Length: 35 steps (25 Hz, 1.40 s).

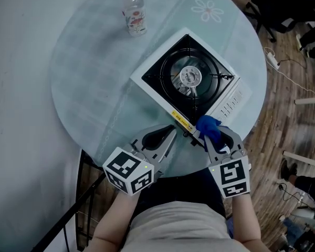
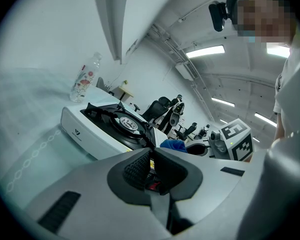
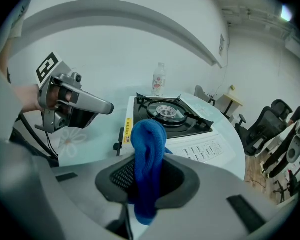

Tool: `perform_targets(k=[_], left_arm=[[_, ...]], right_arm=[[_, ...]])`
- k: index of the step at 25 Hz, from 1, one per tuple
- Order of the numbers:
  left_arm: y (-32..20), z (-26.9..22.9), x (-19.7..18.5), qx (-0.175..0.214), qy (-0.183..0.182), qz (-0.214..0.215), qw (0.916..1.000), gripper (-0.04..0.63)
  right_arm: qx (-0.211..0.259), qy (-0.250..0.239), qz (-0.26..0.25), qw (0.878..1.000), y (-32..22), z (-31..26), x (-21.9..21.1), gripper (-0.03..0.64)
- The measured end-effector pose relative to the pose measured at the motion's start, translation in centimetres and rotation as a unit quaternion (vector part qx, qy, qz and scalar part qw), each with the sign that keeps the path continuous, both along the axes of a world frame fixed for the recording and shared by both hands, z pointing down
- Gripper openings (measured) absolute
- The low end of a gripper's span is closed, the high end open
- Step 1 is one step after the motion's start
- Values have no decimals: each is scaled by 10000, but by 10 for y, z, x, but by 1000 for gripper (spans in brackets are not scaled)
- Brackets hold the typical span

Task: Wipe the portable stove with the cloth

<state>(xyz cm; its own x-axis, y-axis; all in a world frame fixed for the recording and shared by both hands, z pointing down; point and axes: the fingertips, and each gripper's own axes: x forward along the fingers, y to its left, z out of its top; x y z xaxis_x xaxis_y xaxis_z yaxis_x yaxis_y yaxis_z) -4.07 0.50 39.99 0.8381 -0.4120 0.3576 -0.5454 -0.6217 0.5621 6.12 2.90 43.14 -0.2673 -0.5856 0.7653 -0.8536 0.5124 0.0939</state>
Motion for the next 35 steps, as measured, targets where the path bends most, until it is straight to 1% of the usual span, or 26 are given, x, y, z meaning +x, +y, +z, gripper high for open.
perform_targets(k=[3, 7, 12, 15, 18, 21, 30, 35], left_arm=[[2, 0, -1, 1, 6, 6, 10000, 38], [2, -1, -5, 20, 4, -24, 10000, 38], [0, 0, -15, 2, 1, -193, 9998, 38], [-2, -1, -19, 4, -2, -259, 9997, 38], [-3, 1, -22, -35, -14, -317, 9995, 38], [-4, 3, -24, -61, -33, -340, 9994, 38], [-13, 7, -32, -94, -102, -478, 9988, 38], [-19, 8, -35, -122, -69, -598, 9981, 38]], right_arm=[[35, -19, -59, 10000, 4, -1, -3, 94], [94, 48, -304, 9995, 12, -3, -12, 94], [11, 18, -584, 9983, 19, -2, -32, 94], [-63, -84, -753, 9971, 17, -2, -47, 94], [-50, -48, -876, 9961, 12, 0, -59, 94], [-46, -26, -893, 9960, 6, 0, -64, 95], [85, 140, -720, 9973, -11, 1, -77, 95], [13, 6, -703, 9975, -19, -1, -89, 95]])
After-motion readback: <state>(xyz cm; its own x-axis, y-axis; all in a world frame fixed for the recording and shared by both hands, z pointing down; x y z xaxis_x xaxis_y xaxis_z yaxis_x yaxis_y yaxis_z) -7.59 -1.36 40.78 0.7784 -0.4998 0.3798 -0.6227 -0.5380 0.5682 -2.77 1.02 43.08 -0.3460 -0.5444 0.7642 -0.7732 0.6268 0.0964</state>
